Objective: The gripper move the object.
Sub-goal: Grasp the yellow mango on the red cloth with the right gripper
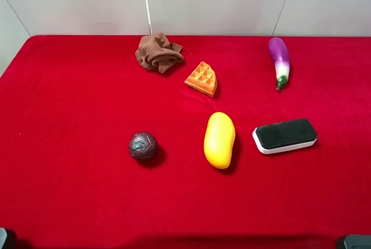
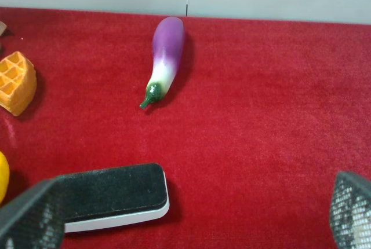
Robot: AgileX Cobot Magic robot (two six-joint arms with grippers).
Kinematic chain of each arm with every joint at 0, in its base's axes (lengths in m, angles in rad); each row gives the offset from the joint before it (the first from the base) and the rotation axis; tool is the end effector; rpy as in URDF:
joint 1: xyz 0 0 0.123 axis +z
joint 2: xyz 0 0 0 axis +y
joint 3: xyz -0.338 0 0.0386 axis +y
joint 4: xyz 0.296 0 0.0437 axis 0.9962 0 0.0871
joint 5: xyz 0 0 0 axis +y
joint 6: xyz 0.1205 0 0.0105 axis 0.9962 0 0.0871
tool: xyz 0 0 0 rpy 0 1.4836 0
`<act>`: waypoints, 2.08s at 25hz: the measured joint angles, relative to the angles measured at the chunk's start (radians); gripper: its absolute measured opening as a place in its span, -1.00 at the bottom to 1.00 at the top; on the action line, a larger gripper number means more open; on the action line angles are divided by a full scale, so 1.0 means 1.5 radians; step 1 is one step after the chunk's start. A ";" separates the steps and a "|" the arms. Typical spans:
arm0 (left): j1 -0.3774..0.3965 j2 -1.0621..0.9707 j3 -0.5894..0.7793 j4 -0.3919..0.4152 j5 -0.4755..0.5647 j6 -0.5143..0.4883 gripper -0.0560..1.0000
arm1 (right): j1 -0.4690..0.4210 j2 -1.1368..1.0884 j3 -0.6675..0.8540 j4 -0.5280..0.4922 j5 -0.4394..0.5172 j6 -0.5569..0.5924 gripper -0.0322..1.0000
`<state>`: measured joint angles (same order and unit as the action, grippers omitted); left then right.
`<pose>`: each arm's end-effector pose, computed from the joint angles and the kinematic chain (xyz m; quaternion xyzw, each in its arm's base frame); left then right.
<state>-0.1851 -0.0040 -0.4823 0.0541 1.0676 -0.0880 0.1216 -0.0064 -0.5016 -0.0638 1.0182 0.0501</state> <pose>0.0104 0.0039 0.2800 0.0407 0.8573 -0.0430 0.5114 0.0100 -0.0054 0.2921 -0.0293 0.8389 0.0148 0.5434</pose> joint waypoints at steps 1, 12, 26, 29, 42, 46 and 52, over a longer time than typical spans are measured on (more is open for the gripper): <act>0.000 0.000 0.000 0.000 0.000 0.000 0.95 | 0.000 0.000 0.000 0.000 0.000 0.000 0.41; 0.000 0.000 0.000 0.000 0.000 0.000 0.95 | 0.000 0.000 0.000 0.000 0.000 0.000 0.41; 0.000 0.000 0.000 0.000 0.000 0.000 0.95 | 0.000 0.000 0.002 -0.002 0.000 0.000 0.41; 0.000 0.000 0.000 0.000 0.000 0.000 0.95 | 0.000 0.000 0.002 -0.002 0.000 0.000 0.41; 0.000 0.000 0.000 0.000 0.000 0.000 0.95 | 0.000 0.000 0.002 0.000 -0.001 0.002 0.41; 0.000 0.000 0.000 0.000 0.000 0.000 0.95 | 0.000 0.000 -0.005 0.002 -0.006 0.003 0.41; 0.000 0.000 0.000 0.000 0.000 0.000 0.95 | 0.000 0.066 -0.039 0.006 -0.008 0.014 0.41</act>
<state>-0.1851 -0.0040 -0.4823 0.0541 1.0676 -0.0880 0.1216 0.0926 -0.5598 -0.0551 1.0064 0.0717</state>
